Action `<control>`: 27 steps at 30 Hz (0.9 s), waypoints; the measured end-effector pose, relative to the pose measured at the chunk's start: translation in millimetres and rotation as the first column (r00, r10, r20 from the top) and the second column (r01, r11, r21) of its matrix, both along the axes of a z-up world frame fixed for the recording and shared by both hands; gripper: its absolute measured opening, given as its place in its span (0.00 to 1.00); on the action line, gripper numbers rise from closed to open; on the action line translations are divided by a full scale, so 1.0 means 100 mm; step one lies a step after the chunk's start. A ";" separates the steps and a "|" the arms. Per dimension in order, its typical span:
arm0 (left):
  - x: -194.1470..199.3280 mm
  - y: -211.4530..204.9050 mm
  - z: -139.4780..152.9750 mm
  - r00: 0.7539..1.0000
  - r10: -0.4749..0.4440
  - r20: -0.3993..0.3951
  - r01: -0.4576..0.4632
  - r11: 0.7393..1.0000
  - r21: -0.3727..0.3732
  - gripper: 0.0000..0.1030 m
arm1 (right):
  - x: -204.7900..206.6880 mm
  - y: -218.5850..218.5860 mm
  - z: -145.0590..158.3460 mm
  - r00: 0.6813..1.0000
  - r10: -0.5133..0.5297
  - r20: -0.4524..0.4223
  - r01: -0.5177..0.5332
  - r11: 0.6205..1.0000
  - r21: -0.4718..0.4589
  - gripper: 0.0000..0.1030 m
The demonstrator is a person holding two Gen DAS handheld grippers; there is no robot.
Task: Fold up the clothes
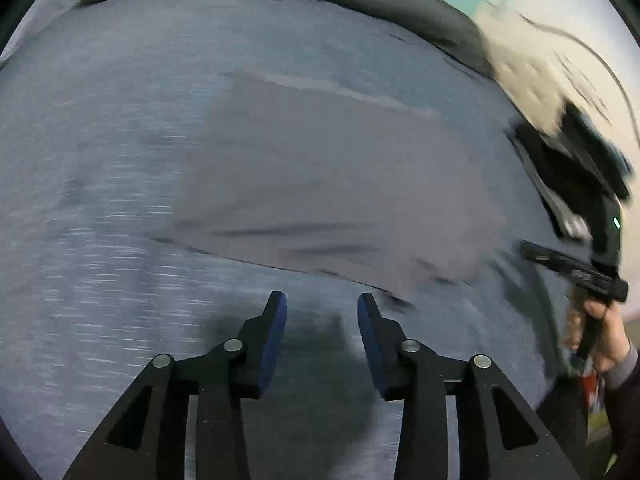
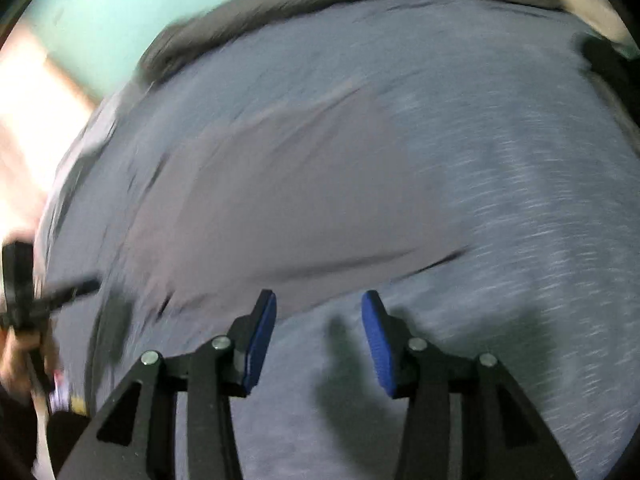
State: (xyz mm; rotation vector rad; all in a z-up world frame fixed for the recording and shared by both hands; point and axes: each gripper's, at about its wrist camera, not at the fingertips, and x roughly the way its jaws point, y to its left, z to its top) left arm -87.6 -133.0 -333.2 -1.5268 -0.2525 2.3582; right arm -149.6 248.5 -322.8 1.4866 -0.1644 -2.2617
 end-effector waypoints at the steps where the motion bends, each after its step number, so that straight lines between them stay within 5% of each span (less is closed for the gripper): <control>1: 0.03 0.15 0.00 0.999 -0.036 -0.001 0.036 0.999 -0.004 0.40 | 0.04 -0.14 -0.03 0.999 0.036 0.015 -0.036 0.999 0.007 0.44; 8: -0.08 0.81 -0.14 0.990 -0.140 0.005 0.140 0.990 -0.037 0.40 | 0.14 -0.53 -0.26 0.997 0.048 0.059 -0.051 0.997 0.062 0.42; 11: -0.13 0.87 -0.21 0.991 -0.131 0.014 0.131 0.990 -0.050 0.39 | 0.20 -0.52 -0.30 0.998 0.036 0.049 -0.041 0.995 0.092 0.19; 15: -0.22 0.87 -0.30 0.992 -0.122 0.021 0.123 0.990 -0.069 0.02 | 0.15 -0.50 -0.30 0.999 0.028 0.037 -0.032 0.994 0.103 0.04; 27: -0.18 0.52 -0.04 0.997 -0.067 -0.034 0.066 0.998 -0.024 0.02 | 0.20 -0.17 -0.05 0.998 0.058 -0.021 -0.056 0.991 0.123 0.00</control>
